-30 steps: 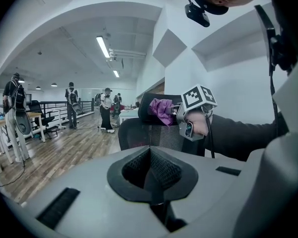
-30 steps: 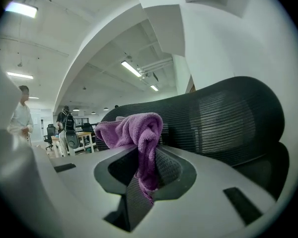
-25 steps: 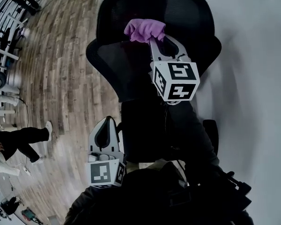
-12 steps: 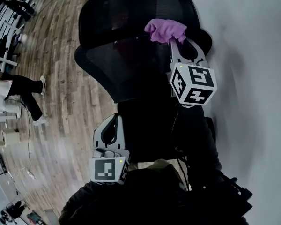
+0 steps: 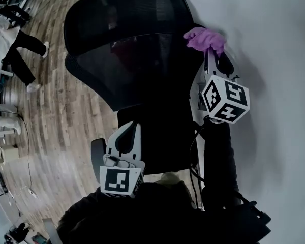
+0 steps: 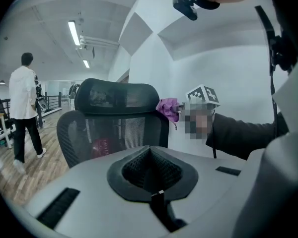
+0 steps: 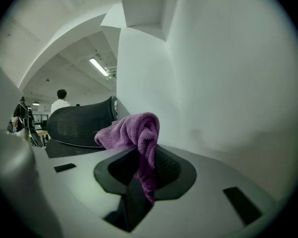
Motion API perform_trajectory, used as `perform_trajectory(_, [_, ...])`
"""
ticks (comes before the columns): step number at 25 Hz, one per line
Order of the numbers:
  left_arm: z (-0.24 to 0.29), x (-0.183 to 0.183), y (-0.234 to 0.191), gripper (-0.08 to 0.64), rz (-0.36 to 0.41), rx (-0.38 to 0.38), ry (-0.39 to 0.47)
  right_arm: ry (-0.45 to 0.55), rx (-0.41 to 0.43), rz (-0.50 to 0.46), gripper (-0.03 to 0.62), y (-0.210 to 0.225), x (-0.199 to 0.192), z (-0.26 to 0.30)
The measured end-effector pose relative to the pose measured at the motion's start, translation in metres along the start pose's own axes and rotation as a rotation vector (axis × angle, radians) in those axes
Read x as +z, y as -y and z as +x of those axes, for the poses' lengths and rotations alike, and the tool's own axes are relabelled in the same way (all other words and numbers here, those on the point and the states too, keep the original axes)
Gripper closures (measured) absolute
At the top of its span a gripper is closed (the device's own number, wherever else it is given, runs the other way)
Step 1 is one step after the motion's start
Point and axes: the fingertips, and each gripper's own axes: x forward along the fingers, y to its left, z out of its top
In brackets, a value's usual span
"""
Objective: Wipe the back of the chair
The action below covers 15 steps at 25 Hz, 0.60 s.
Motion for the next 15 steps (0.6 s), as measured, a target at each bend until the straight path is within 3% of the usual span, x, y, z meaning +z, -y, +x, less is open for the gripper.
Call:
perform_trajectory(7, [0.015,-0.004,0.020,0.556,0.007,-0.041,-0.018,-0.001,-0.084,0.022,0.511,0.041,-0.009,-0.012])
perform_trajectory(15, [0.020,-0.009,0.007,0.557,0.020,-0.022,-0.029,-0.023,-0.105,0.035,0.511,0.045,-0.025,0.006])
